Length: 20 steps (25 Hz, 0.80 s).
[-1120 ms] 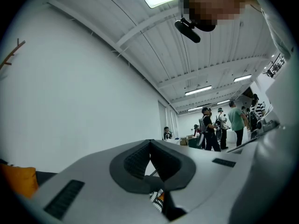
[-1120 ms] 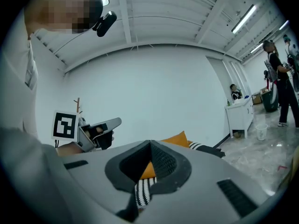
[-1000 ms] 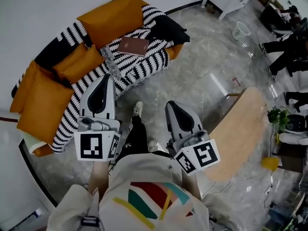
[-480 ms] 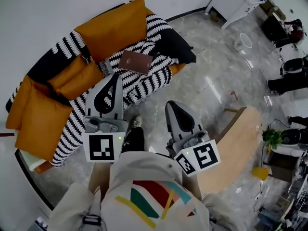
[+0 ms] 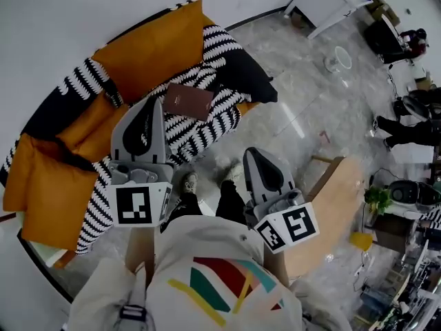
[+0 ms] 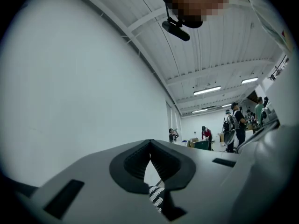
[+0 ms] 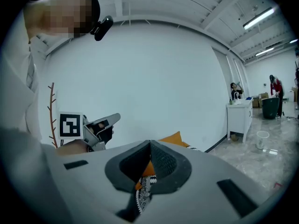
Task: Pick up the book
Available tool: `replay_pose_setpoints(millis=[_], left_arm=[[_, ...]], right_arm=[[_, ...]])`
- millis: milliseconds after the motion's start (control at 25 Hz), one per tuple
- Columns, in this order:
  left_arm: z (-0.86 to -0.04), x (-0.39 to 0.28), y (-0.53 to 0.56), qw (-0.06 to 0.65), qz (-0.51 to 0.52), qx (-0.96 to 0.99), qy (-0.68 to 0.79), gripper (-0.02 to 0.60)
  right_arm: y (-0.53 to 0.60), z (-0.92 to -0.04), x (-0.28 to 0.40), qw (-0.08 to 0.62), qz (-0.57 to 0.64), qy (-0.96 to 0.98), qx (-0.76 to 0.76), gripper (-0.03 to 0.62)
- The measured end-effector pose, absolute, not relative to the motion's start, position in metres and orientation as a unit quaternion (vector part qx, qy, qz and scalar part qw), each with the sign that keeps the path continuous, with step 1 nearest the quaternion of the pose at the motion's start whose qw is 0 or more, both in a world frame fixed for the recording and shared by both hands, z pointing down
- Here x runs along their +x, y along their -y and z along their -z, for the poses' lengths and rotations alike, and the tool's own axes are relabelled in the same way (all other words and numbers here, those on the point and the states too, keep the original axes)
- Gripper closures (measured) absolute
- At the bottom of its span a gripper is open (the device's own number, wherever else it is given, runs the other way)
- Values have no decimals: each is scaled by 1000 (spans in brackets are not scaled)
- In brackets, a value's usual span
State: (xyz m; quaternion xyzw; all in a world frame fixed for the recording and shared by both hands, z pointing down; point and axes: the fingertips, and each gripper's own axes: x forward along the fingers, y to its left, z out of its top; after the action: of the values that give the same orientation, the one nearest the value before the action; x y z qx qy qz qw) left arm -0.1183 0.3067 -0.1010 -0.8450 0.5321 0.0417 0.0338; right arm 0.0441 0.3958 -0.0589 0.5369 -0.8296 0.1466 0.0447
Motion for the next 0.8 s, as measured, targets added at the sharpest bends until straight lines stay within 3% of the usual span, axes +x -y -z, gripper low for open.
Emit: replay_pose_setpoints(millis=[320,480,800], left_arm=[[84,-129,-283,12,-37,-814,-579,574],[90,-128,-267,20,-21,-784,-620,574],[135,-51,-195,96,-35,-769,-631,574]], right_arm=[[-344,34,31,59,-162,867,468,582],[-295,35,26,28,-176,899,400,582],[-206,72,77,-28,-134,922,363,582]])
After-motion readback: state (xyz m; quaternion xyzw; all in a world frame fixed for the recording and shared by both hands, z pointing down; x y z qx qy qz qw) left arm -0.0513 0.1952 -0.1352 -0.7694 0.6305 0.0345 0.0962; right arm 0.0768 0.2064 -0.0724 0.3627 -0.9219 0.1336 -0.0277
